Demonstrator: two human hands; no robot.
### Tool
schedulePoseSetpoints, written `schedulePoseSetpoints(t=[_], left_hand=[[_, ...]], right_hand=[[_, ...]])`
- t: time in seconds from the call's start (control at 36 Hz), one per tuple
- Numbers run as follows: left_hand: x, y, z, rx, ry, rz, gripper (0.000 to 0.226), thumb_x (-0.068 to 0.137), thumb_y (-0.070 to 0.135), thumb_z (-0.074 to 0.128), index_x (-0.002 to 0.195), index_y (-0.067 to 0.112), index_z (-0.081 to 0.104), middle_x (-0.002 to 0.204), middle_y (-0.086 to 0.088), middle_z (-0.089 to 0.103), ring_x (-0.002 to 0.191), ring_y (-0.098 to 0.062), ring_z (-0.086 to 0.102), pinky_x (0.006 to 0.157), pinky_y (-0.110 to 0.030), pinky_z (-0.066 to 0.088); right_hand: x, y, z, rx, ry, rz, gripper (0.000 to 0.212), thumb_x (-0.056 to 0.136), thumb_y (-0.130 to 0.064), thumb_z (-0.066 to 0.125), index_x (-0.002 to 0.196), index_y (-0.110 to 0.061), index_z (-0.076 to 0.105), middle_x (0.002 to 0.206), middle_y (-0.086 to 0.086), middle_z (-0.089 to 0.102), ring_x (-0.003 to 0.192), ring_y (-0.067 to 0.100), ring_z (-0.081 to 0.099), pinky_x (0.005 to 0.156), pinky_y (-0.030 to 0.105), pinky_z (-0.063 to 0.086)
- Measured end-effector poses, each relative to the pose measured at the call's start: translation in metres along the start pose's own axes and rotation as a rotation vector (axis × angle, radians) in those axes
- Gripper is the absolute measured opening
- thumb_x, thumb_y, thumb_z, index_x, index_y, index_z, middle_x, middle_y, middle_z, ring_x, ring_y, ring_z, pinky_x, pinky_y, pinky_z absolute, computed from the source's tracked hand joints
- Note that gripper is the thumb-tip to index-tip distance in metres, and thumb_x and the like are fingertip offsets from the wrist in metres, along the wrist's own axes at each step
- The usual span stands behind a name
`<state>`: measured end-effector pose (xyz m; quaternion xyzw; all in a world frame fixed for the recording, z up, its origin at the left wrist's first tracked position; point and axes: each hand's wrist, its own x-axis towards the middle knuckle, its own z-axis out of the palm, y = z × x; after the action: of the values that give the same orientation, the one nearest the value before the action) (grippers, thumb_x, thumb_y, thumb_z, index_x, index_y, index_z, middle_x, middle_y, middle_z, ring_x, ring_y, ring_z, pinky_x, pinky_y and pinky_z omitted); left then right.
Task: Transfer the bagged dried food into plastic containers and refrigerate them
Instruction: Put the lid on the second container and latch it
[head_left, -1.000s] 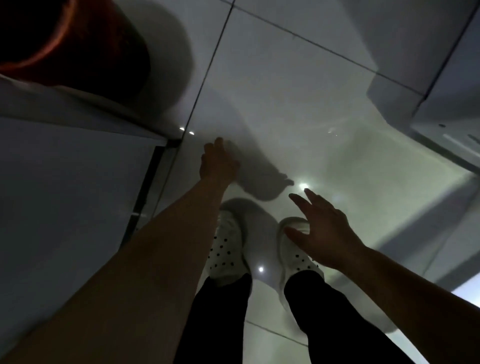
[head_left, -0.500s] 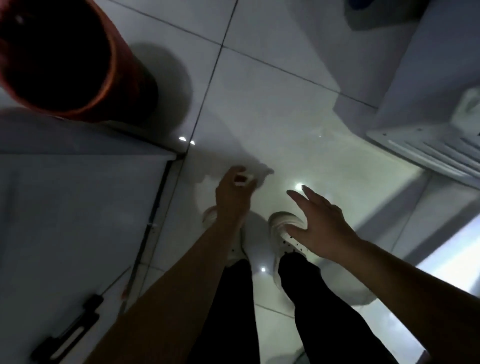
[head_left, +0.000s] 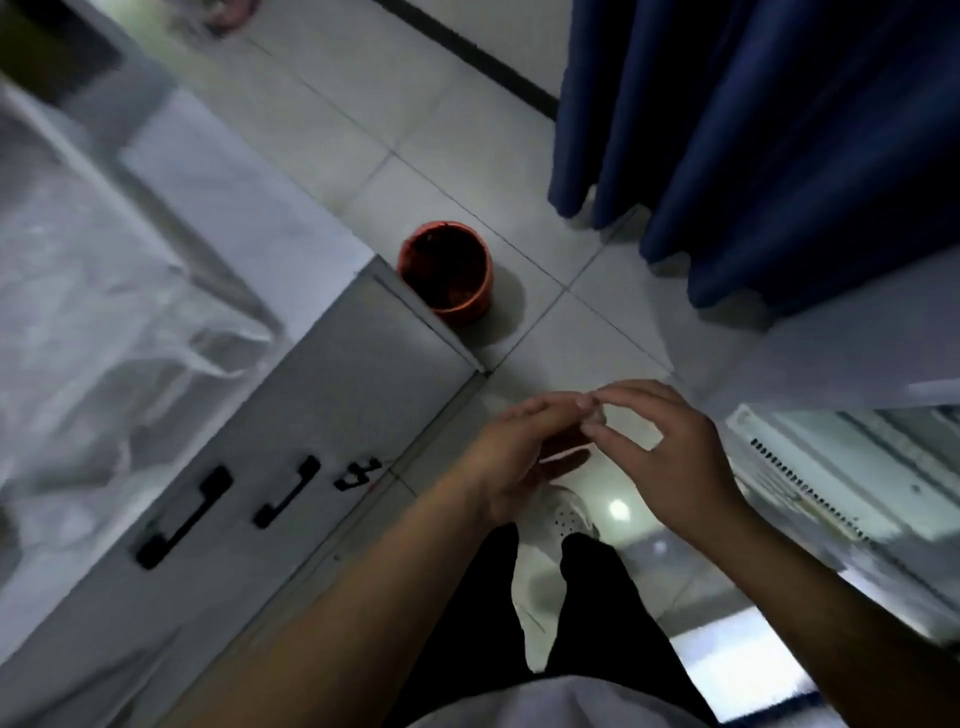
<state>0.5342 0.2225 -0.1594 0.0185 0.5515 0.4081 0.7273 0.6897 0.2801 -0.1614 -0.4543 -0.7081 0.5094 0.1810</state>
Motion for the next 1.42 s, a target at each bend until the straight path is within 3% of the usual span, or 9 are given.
schedulePoseSetpoints(t=[0.17, 0.25, 0.33, 0.44, 0.61, 0.78, 0.92, 1.08, 1.42], left_hand=[[-0.089, -0.017, -0.002, -0.195, 0.117, 0.217, 0.023, 0.088, 0.025, 0.069, 0.106, 0.012, 0.069, 0.08, 0.004, 0.07, 0.073, -0.008, 0.063, 0.095, -0.037, 0.046], [-0.129, -0.029, -0.015, -0.283, 0.347, 0.316, 0.038, 0.083, 0.029, 0.074, 0.118, 0.014, 0.067, 0.1, 0.0, 0.073, 0.089, -0.013, 0.066, 0.079, -0.023, 0.046], [-0.172, -0.049, -0.05, 0.037, 0.71, 0.424, 0.037, 0.09, 0.037, 0.069, 0.126, 0.032, 0.061, 0.131, 0.01, 0.064, 0.117, -0.004, 0.059, 0.092, -0.016, 0.046], [-0.236, -0.09, -0.114, 0.624, 1.099, 0.395, 0.078, 0.081, 0.075, 0.055, 0.148, 0.04, 0.038, 0.155, 0.016, 0.032, 0.144, -0.002, 0.024, 0.118, -0.03, 0.025], [-0.326, -0.139, -0.184, 0.614, 1.345, 0.212, 0.1, 0.065, 0.085, 0.029, 0.154, 0.04, 0.02, 0.167, 0.003, 0.007, 0.154, -0.02, 0.0, 0.122, -0.043, 0.014], [-0.389, -0.19, -0.257, 0.517, 1.435, 0.205, 0.081, 0.089, 0.059, 0.059, 0.155, 0.042, 0.015, 0.167, 0.005, 0.0, 0.153, -0.018, -0.008, 0.124, -0.041, 0.009], [-0.441, -0.229, -0.326, 0.457, 1.493, 0.256, 0.08, 0.09, 0.057, 0.059, 0.155, 0.042, 0.016, 0.167, 0.008, 0.0, 0.153, -0.017, -0.006, 0.123, -0.041, 0.005], [-0.492, -0.267, -0.4, 0.445, 1.47, 0.201, 0.083, 0.09, 0.057, 0.059, 0.156, 0.04, 0.011, 0.167, 0.003, -0.002, 0.153, -0.022, -0.008, 0.124, -0.045, 0.008], [-0.537, -0.261, -0.502, 0.455, 1.435, 0.222, 0.086, 0.09, 0.059, 0.056, 0.156, 0.043, 0.002, 0.167, 0.007, -0.008, 0.153, -0.023, -0.012, 0.123, -0.044, 0.003]], right_hand=[[-0.029, -0.062, 0.005, 0.059, -0.177, -0.124, 0.026, 0.082, -0.015, 0.078, 0.099, -0.032, 0.071, 0.108, -0.013, 0.065, 0.108, 0.006, 0.06, 0.09, 0.013, 0.044], [-0.036, -0.08, 0.027, 0.043, -0.283, -0.21, 0.025, 0.081, -0.014, 0.079, 0.097, -0.031, 0.071, 0.104, -0.017, 0.065, 0.106, 0.007, 0.061, 0.089, 0.017, 0.046], [-0.04, -0.1, 0.056, 0.028, -0.388, -0.258, 0.026, 0.081, -0.014, 0.078, 0.094, -0.035, 0.071, 0.103, -0.02, 0.065, 0.102, 0.005, 0.062, 0.086, 0.011, 0.044], [-0.05, -0.136, 0.105, 0.012, -0.548, -0.366, 0.028, 0.081, -0.012, 0.078, 0.091, -0.036, 0.069, 0.105, -0.023, 0.063, 0.102, 0.002, 0.06, 0.086, 0.01, 0.042], [-0.069, -0.194, 0.193, -0.092, -0.718, -0.617, 0.027, 0.082, -0.01, 0.077, 0.094, -0.033, 0.07, 0.106, -0.024, 0.06, 0.105, 0.002, 0.057, 0.09, 0.016, 0.043], [-0.112, -0.257, 0.3, -0.162, -0.829, -0.833, 0.021, 0.086, -0.014, 0.073, 0.098, -0.03, 0.071, 0.104, -0.018, 0.063, 0.104, 0.004, 0.055, 0.087, 0.013, 0.04], [-0.155, -0.302, 0.399, -0.271, -0.831, -0.965, 0.022, 0.084, -0.009, 0.075, 0.102, -0.021, 0.074, 0.105, -0.008, 0.068, 0.1, 0.007, 0.056, 0.087, 0.012, 0.037], [-0.188, -0.349, 0.513, -0.427, -0.799, -1.072, 0.023, 0.086, -0.017, 0.073, 0.109, -0.019, 0.072, 0.11, -0.003, 0.069, 0.105, 0.02, 0.059, 0.092, 0.039, 0.048], [-0.204, -0.456, 0.698, -0.696, -0.805, -1.11, 0.028, 0.094, -0.026, 0.058, 0.12, -0.024, 0.066, 0.126, -0.002, 0.064, 0.119, 0.024, 0.053, 0.104, 0.041, 0.039]])
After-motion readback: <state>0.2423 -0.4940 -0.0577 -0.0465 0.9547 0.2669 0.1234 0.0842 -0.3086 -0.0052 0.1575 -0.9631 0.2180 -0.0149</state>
